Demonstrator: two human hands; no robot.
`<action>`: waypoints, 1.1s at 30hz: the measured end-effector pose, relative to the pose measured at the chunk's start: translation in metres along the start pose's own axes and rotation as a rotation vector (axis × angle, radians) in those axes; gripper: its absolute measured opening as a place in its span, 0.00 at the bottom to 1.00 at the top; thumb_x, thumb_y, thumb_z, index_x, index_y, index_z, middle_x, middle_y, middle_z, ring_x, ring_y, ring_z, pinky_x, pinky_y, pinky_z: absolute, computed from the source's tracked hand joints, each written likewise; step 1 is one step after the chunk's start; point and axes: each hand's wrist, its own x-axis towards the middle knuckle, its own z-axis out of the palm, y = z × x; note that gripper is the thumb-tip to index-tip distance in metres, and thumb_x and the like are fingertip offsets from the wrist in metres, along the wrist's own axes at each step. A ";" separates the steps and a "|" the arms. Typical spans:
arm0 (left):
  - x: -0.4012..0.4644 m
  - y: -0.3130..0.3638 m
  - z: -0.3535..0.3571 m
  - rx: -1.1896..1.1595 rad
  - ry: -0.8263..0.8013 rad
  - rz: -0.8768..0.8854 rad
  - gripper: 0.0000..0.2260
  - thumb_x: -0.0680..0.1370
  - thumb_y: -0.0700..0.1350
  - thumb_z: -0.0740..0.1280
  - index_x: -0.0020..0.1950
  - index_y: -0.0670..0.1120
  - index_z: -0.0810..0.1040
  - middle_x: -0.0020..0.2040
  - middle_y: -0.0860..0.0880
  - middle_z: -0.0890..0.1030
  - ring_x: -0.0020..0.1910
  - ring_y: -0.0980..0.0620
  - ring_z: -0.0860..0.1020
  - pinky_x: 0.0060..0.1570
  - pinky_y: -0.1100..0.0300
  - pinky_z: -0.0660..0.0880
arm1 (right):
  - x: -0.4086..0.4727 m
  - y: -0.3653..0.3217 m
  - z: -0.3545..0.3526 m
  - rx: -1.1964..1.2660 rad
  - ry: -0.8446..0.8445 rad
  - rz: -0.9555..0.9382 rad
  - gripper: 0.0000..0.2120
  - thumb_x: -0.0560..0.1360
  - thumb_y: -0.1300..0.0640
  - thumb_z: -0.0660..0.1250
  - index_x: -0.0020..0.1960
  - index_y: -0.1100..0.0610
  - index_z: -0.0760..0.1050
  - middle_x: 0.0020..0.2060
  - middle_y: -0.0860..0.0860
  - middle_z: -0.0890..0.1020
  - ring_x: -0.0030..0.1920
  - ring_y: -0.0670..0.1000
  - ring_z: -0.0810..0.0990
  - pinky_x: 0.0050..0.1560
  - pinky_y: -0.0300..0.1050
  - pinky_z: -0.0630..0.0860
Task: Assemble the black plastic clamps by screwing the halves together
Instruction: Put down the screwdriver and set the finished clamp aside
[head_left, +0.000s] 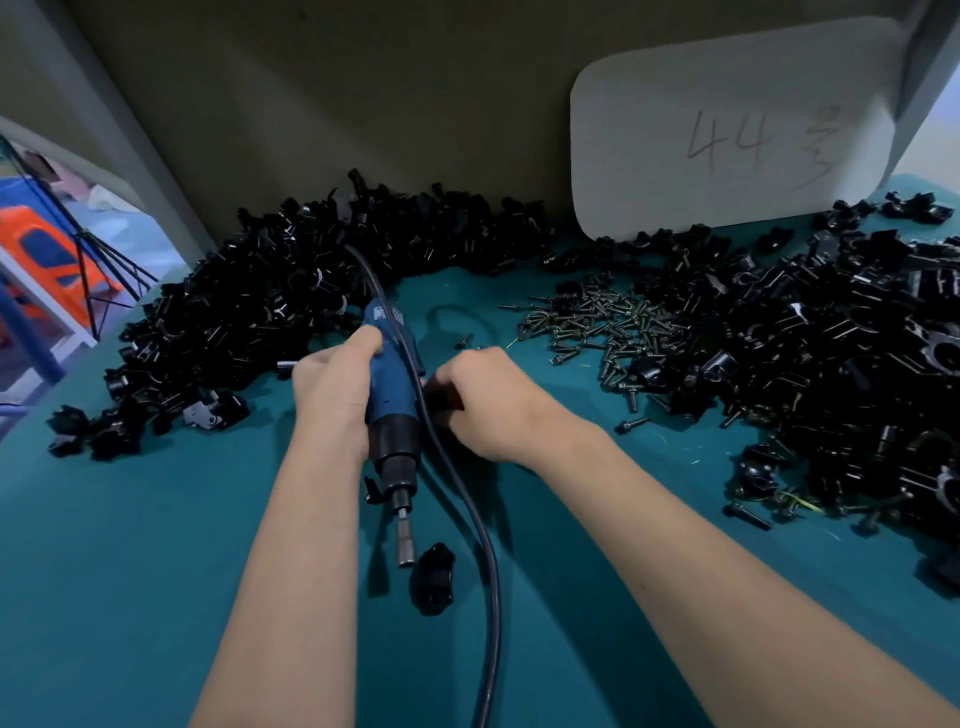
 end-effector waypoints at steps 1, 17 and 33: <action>-0.001 0.000 0.001 -0.023 -0.010 -0.011 0.12 0.66 0.41 0.72 0.46 0.43 0.75 0.42 0.40 0.78 0.40 0.41 0.78 0.48 0.33 0.80 | 0.002 -0.002 0.002 -0.017 0.000 0.004 0.10 0.74 0.66 0.67 0.51 0.58 0.84 0.44 0.59 0.84 0.45 0.62 0.82 0.49 0.52 0.83; 0.004 0.012 -0.011 -0.104 0.055 -0.002 0.09 0.68 0.40 0.73 0.44 0.42 0.75 0.45 0.38 0.78 0.44 0.38 0.81 0.50 0.29 0.79 | -0.001 -0.028 0.022 -0.280 0.215 0.008 0.22 0.73 0.71 0.64 0.61 0.51 0.76 0.39 0.53 0.75 0.40 0.61 0.74 0.40 0.49 0.67; -0.015 -0.007 0.015 0.298 0.030 0.145 0.13 0.69 0.48 0.74 0.41 0.37 0.82 0.38 0.40 0.84 0.35 0.47 0.78 0.43 0.37 0.83 | 0.001 0.045 -0.022 -0.227 0.341 0.223 0.10 0.85 0.53 0.62 0.55 0.60 0.74 0.46 0.59 0.83 0.44 0.63 0.80 0.43 0.52 0.76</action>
